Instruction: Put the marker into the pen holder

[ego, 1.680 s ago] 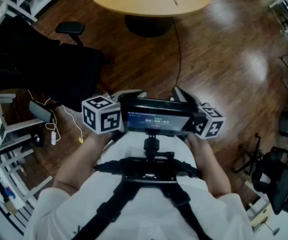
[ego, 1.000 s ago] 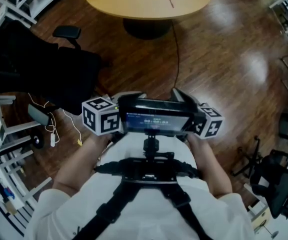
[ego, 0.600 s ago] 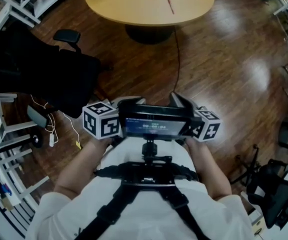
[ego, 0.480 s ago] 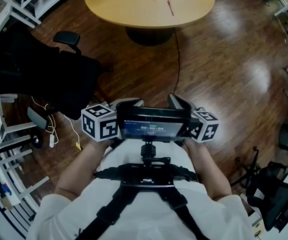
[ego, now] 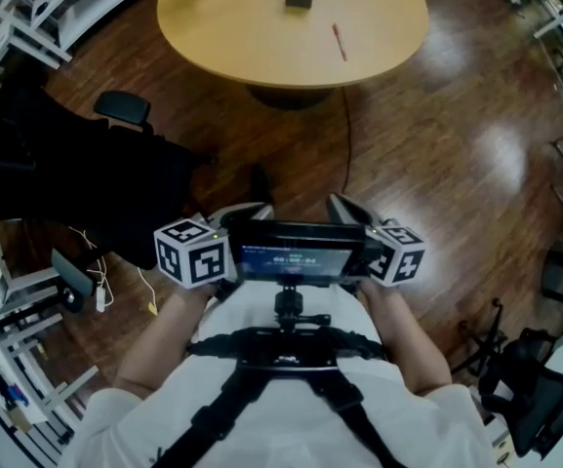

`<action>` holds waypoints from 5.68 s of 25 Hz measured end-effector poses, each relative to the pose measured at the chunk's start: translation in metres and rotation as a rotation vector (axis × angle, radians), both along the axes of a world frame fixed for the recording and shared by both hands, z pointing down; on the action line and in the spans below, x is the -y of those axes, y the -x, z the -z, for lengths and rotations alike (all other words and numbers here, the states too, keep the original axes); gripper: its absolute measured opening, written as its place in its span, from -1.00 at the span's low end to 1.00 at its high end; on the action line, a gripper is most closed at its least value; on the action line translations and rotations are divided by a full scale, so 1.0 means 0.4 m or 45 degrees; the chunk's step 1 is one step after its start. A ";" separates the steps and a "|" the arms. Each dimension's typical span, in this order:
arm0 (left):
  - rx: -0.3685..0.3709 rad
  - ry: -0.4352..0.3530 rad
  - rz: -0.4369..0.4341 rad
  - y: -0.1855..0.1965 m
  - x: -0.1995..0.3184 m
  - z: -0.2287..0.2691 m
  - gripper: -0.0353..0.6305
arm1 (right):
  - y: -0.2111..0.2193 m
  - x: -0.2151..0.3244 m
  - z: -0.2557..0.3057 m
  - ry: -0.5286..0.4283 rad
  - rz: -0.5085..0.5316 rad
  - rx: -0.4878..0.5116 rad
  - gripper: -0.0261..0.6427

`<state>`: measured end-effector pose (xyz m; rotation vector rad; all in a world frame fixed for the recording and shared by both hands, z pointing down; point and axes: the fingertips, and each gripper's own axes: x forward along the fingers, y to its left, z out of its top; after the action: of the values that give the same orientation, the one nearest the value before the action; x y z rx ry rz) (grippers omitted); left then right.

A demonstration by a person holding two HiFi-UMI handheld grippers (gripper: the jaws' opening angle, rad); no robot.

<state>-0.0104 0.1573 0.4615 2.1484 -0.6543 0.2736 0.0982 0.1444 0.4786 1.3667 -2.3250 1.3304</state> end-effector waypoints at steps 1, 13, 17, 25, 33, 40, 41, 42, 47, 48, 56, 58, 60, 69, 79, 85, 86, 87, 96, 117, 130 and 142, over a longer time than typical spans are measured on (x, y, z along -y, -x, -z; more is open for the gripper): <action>-0.009 0.000 -0.016 0.005 0.041 -0.006 -0.91 | -0.002 0.039 -0.006 0.003 -0.026 -0.005 -0.93; -0.028 -0.010 -0.206 0.051 0.491 0.059 -0.91 | -0.032 0.497 0.045 0.021 -0.223 -0.151 -0.93; -0.035 0.014 -0.243 0.066 0.578 0.050 -0.91 | -0.078 0.604 0.055 0.012 -0.222 -0.355 -0.93; -0.061 0.018 -0.267 0.056 0.683 0.075 -0.91 | -0.191 0.812 0.012 0.097 -0.085 -0.684 -0.86; -0.033 -0.010 -0.164 0.042 0.745 0.071 -0.91 | -0.265 0.964 -0.111 0.208 0.034 -0.752 -0.77; 0.005 0.008 -0.121 0.031 0.773 0.066 -0.91 | -0.294 1.064 -0.193 0.278 0.141 -0.855 -0.77; 0.008 0.011 -0.118 0.027 0.775 0.067 -0.91 | -0.296 1.077 -0.203 0.288 0.164 -0.870 -0.77; 0.011 0.010 -0.120 0.021 0.776 0.069 -0.91 | -0.298 1.090 -0.214 0.299 0.188 -0.881 -0.77; 0.033 0.014 -0.093 0.020 0.782 0.071 -0.91 | -0.292 1.143 -0.253 0.372 0.325 -0.888 -0.77; 0.034 0.015 -0.079 0.025 0.786 0.072 -0.91 | -0.287 1.153 -0.258 0.392 0.352 -0.884 -0.76; 0.049 0.032 -0.014 0.046 0.783 0.068 -0.91 | -0.269 1.197 -0.301 0.502 0.409 -0.898 -0.70; 0.053 0.036 -0.004 0.048 0.783 0.069 -0.91 | -0.264 1.197 -0.312 0.520 0.429 -0.898 -0.70; 0.056 0.039 0.006 0.050 0.784 0.070 -0.91 | -0.261 1.194 -0.321 0.535 0.459 -0.912 -0.70; 0.068 0.045 0.011 0.049 0.779 0.068 -0.91 | -0.277 1.194 -0.361 0.550 0.527 -1.031 -0.79; 0.085 0.044 0.009 0.051 0.771 0.064 -0.91 | -0.291 1.202 -0.374 0.573 0.488 -0.978 -0.84; 0.095 0.037 -0.003 0.049 0.768 0.065 -0.91 | -0.295 1.210 -0.374 0.578 0.397 -0.881 -0.84; 0.095 0.036 -0.005 0.049 0.766 0.065 -0.91 | -0.297 1.209 -0.373 0.576 0.388 -0.874 -0.84; 0.094 0.035 -0.005 0.049 0.765 0.065 -0.91 | -0.298 1.208 -0.373 0.575 0.382 -0.874 -0.84; 0.080 0.035 -0.003 0.046 0.767 0.069 -0.91 | -0.284 1.195 -0.373 0.611 0.397 -0.854 -0.83; 0.069 0.047 0.035 0.046 0.765 0.062 -0.91 | -0.246 1.183 -0.383 0.648 0.377 -0.757 -0.76; 0.080 0.041 0.056 0.049 0.768 0.066 -0.91 | -0.203 1.190 -0.393 0.685 0.464 -0.783 -0.72; 0.074 0.032 0.041 0.042 0.769 0.070 -0.91 | -0.181 1.196 -0.396 0.664 0.530 -0.882 -0.72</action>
<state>-0.0273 -0.1503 0.4337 2.1110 -0.7142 0.3261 0.1708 -0.3340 0.6369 0.9060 -1.5394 1.0085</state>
